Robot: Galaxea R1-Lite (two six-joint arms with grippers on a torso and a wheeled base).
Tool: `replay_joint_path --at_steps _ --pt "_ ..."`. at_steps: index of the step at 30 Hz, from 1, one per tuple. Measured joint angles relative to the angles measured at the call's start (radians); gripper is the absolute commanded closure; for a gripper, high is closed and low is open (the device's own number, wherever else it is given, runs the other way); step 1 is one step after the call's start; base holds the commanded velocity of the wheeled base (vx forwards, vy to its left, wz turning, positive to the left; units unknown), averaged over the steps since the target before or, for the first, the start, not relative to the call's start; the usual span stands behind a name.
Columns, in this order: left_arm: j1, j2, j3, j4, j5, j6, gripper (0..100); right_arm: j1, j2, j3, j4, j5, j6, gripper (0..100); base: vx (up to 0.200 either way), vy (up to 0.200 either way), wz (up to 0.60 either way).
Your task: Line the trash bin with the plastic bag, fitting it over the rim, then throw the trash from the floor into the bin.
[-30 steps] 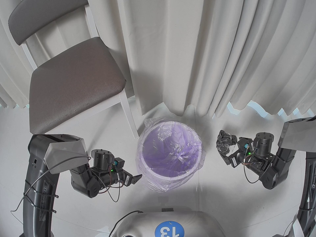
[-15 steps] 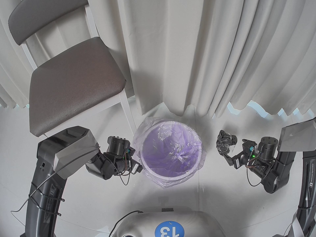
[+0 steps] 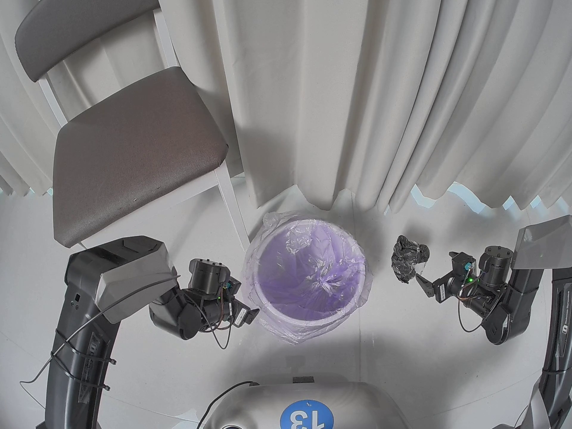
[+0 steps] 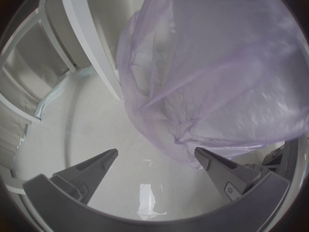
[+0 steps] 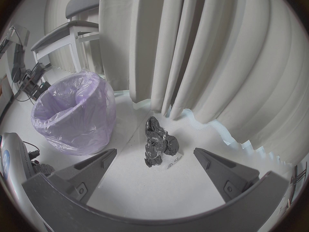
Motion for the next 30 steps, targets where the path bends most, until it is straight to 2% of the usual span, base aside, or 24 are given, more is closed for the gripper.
replay_joint_path --at_steps 7,13,23,30 --pt "0.039 -0.07 0.239 -0.204 -0.03 0.005 0 -0.012 0.0 -0.013 0.0 0.0 0.016 0 0.0 0.0 0.0" --pt "0.076 -0.172 0.324 -0.244 -0.055 -0.011 0 -0.02 -0.001 -0.023 0.0 -0.001 0.022 0 0.0 0.0 0.0" --pt "0.079 -0.22 0.311 -0.242 -0.057 -0.041 0 -0.024 -0.004 -0.029 0.0 -0.001 0.027 0 0.0 0.0 0.0" --pt "0.071 -0.15 0.154 -0.226 -0.032 -0.076 0 -0.025 -0.002 -0.031 0.0 -0.001 0.027 0 0.0 0.0 0.0"
